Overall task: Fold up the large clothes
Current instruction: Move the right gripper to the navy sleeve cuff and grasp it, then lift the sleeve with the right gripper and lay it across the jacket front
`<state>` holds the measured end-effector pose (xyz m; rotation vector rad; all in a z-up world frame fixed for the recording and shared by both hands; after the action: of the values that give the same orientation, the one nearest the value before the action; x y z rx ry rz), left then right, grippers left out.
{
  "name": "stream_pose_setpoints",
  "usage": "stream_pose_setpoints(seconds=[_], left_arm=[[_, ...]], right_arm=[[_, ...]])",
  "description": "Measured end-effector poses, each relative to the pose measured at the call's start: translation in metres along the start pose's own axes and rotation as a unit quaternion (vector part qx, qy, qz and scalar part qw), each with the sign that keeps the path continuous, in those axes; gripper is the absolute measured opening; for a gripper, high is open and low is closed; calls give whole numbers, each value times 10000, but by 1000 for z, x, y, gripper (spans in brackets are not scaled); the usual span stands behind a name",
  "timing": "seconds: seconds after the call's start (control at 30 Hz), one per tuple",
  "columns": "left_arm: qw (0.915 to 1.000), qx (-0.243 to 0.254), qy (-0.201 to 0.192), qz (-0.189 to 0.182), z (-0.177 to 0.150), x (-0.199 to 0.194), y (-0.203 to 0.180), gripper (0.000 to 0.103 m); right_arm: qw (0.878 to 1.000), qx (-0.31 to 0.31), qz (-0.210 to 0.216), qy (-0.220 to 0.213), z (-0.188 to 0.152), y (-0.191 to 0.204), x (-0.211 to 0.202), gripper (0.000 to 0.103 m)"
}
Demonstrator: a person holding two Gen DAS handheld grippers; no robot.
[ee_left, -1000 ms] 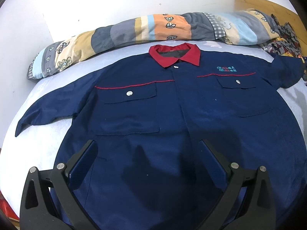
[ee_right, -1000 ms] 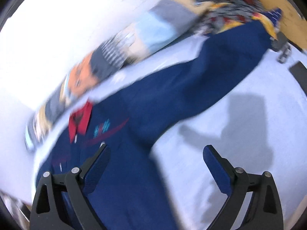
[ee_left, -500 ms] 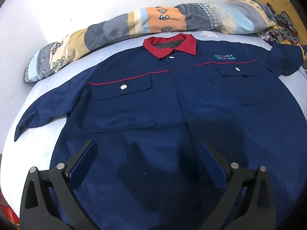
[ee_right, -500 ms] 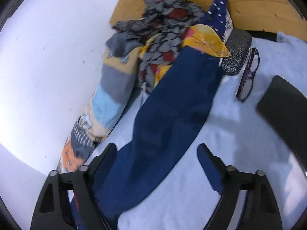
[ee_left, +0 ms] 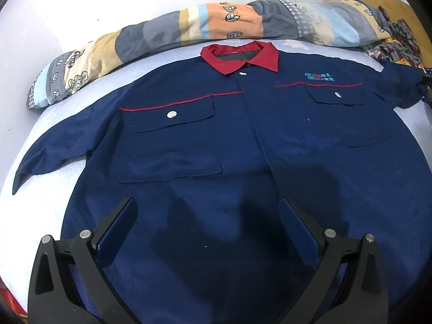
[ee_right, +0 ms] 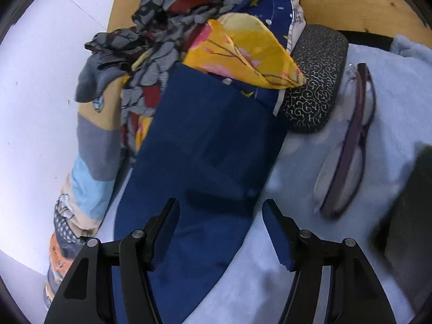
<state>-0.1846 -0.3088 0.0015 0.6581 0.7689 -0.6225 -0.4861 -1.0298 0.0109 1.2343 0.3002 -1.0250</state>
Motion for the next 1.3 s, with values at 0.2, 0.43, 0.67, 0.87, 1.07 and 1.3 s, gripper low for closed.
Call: stream_pose_setpoints(seconds=[0.2,0.43,0.67,0.87,1.07,1.3], left_arm=[[10000,26,-88,-1,1,-2,-1,103],[9999,-4,-133,-11,3,-8,1,103],[9994,-112,-319,10,11,-25,5,103],[9986,-234,-468,89,17,-39,18,103],[9963,-580,-626,45,17,-54,40,103],[9945,-799,-663,114,2,-64,68,103]], right_arm=[[9995,-77,245,-209,14,-2,17,63],[9964,-201,736,-359,2,15,-15,9],[9896,-623,1232,-393,-23,64,-78,9],[9821,-922,1635,-142,-54,138,-137,9],[9656,-1410,2174,229,-119,246,-199,9],[9375,-2171,2644,634,-241,366,-250,9]])
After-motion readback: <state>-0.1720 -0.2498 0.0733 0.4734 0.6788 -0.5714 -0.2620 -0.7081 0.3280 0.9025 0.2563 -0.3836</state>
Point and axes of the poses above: each gripper's, at about its wrist camera, not at the fingertips, and x roughly the way its jaws point, y to its left, z to its top, the point moved 9 cm from there along x, roughly the way its jaws point, and after that the axes turned 14 degrees about x, right-handed, at the moved point
